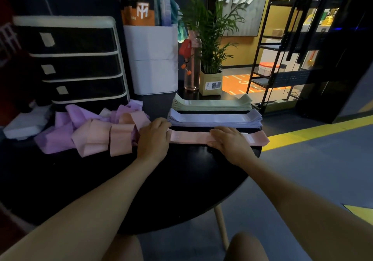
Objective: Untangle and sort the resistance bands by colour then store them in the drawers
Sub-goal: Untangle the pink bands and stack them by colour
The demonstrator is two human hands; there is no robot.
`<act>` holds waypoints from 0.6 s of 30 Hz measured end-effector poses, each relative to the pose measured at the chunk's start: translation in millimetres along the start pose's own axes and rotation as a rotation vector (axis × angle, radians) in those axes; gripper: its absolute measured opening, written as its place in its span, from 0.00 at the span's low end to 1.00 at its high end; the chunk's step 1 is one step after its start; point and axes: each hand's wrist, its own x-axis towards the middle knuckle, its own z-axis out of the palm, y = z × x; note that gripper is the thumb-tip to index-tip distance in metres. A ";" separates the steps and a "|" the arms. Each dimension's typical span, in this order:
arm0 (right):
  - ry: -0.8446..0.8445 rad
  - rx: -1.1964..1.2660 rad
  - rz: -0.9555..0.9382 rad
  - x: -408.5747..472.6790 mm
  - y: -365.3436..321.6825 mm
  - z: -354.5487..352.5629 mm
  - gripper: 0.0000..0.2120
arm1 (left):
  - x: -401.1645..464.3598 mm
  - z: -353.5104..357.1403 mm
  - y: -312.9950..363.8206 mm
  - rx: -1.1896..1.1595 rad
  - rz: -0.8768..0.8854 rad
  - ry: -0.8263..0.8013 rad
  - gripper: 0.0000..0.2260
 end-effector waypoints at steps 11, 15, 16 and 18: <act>-0.061 0.261 -0.061 53.8 -97.1 -2.6 0.21 | -12.2 -59.5 -36.3 0.145 0.058 0.135 0.17; -0.075 0.254 -0.106 75.4 -132.8 1.7 0.21 | -16.1 -76.6 -67.7 0.195 -0.041 0.058 0.15; -0.084 0.252 -0.116 78.6 -139.3 4.0 0.21 | -17.4 -80.5 -73.3 0.202 -0.050 0.056 0.11; -0.126 0.239 -0.121 82.7 -148.7 11.2 0.20 | -19.8 -87.2 -81.9 0.136 -0.096 0.074 0.06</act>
